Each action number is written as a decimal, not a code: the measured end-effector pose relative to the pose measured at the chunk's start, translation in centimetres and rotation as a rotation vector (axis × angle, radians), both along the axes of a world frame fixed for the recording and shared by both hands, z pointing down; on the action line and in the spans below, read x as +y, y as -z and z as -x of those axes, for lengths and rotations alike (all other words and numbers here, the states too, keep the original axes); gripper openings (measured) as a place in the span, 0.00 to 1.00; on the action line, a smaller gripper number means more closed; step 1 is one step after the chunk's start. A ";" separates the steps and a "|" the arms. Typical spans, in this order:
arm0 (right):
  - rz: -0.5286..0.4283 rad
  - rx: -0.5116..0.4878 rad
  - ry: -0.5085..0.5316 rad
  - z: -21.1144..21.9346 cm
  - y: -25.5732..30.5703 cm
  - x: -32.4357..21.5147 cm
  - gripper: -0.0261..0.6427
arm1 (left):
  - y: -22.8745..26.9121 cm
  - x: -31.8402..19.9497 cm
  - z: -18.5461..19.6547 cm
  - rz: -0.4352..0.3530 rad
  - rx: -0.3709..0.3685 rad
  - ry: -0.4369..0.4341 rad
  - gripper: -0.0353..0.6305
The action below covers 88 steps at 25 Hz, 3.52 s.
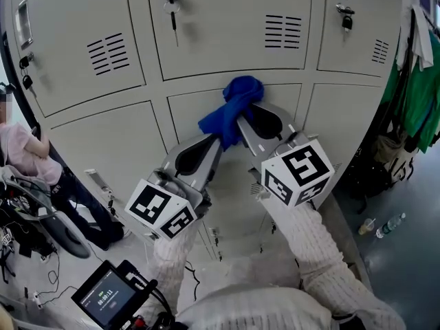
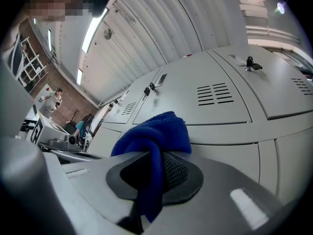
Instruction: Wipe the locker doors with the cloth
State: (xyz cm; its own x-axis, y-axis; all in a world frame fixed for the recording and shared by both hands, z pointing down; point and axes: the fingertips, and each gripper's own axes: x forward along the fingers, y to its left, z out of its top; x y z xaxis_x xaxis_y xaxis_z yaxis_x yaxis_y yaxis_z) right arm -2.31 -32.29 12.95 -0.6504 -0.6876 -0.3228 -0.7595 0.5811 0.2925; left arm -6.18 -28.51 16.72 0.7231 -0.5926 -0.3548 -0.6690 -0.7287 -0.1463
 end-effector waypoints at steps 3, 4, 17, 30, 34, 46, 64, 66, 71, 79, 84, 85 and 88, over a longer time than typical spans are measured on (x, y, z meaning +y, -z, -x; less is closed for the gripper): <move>-0.010 -0.011 0.008 0.0 0.0 0.0 0.11 | -0.1 -0.3 0.0 0.004 0.008 0.001 0.06; -0.012 -0.015 0.010 0.0 -0.1 0.1 0.11 | -0.3 -0.4 -0.1 0.008 0.004 0.002 0.06; 0.068 -0.050 -0.009 -0.5 -7.3 -0.4 0.11 | -6.8 -0.9 -0.7 0.121 -0.006 -0.019 0.06; 0.267 -0.046 -0.026 -0.5 -17.5 -0.7 0.11 | -15.4 0.3 -2.1 0.308 -0.009 -0.031 0.06; 0.333 -0.031 -0.036 -0.6 -20.7 -0.8 0.11 | -18.5 0.0 -2.0 0.386 0.008 -0.029 0.06; 0.522 0.000 -0.030 -0.1 -29.3 -1.1 0.11 | -26.2 -1.2 -1.6 0.561 0.005 0.004 0.06; 0.647 -0.028 -0.006 -0.8 -32.7 -1.2 0.11 | -28.6 -1.1 -2.3 0.620 -0.006 0.023 0.06; 0.627 -0.049 -0.010 -1.6 -31.4 -0.8 0.11 | -27.5 -0.8 -2.6 0.593 -0.011 0.010 0.06; 0.535 -0.086 -0.011 -4.1 -26.0 -0.4 0.12 | -22.3 -0.8 -4.1 0.480 0.007 -0.026 0.06; 0.315 -0.086 -0.054 -7.3 -15.4 -0.8 0.12 | -13.6 -1.7 -6.8 0.267 -0.040 -0.090 0.06; 0.169 -0.094 -0.070 -8.5 -8.9 -0.4 0.12 | -7.7 -1.7 -7.3 0.121 -0.051 -0.105 0.06; 0.138 -0.093 -0.075 -8.8 -7.4 -0.4 0.12 | -6.5 -1.6 -7.5 0.094 -0.056 -0.111 0.06; 0.056 -0.090 -0.095 -9.5 -2.9 -0.7 0.12 | -2.8 -1.4 -8.1 0.022 -0.073 -0.126 0.06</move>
